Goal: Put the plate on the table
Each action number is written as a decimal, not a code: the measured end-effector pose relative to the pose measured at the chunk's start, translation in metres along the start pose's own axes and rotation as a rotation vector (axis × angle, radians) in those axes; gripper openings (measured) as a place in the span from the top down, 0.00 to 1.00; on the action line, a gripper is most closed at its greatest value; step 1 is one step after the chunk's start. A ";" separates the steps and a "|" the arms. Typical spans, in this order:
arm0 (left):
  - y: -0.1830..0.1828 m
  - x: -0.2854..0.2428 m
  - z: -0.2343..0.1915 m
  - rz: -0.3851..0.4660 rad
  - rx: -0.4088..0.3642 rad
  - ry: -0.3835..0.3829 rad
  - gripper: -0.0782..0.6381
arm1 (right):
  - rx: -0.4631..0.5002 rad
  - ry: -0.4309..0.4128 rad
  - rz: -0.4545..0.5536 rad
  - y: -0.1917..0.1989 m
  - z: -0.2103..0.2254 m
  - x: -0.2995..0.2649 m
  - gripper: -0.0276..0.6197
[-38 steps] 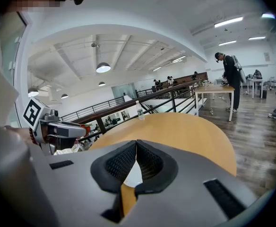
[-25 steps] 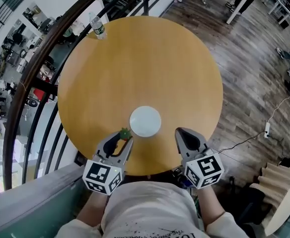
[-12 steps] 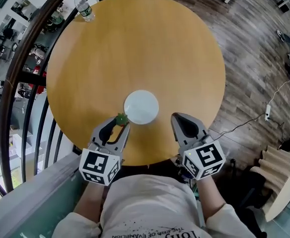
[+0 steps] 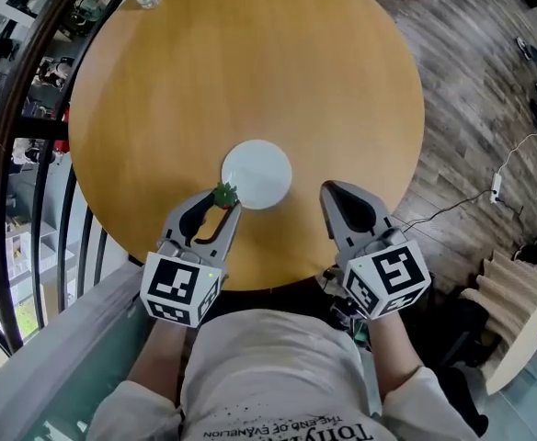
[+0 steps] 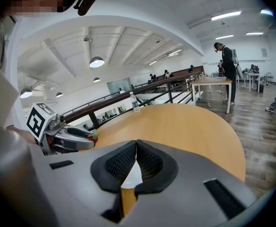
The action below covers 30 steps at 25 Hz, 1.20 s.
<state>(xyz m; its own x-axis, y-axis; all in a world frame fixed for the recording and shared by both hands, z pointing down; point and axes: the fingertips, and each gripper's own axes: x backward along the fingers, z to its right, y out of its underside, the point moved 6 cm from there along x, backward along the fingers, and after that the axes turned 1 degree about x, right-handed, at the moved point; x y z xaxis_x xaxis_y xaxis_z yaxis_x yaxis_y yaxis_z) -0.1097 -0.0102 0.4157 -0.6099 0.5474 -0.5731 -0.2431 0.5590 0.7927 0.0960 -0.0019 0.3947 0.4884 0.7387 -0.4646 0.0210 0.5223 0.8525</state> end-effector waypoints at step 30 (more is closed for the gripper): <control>0.033 -0.080 -0.005 -0.201 -0.071 -0.020 0.68 | -0.083 0.001 -0.050 0.023 0.023 -0.015 0.92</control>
<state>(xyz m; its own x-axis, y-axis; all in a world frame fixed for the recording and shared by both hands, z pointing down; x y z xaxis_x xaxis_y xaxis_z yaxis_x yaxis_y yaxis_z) -0.0726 -0.0383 0.4890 -0.5287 0.4423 -0.7244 -0.4111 0.6132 0.6745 0.1098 -0.0108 0.4268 0.4876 0.7110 -0.5067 -0.0271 0.5924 0.8052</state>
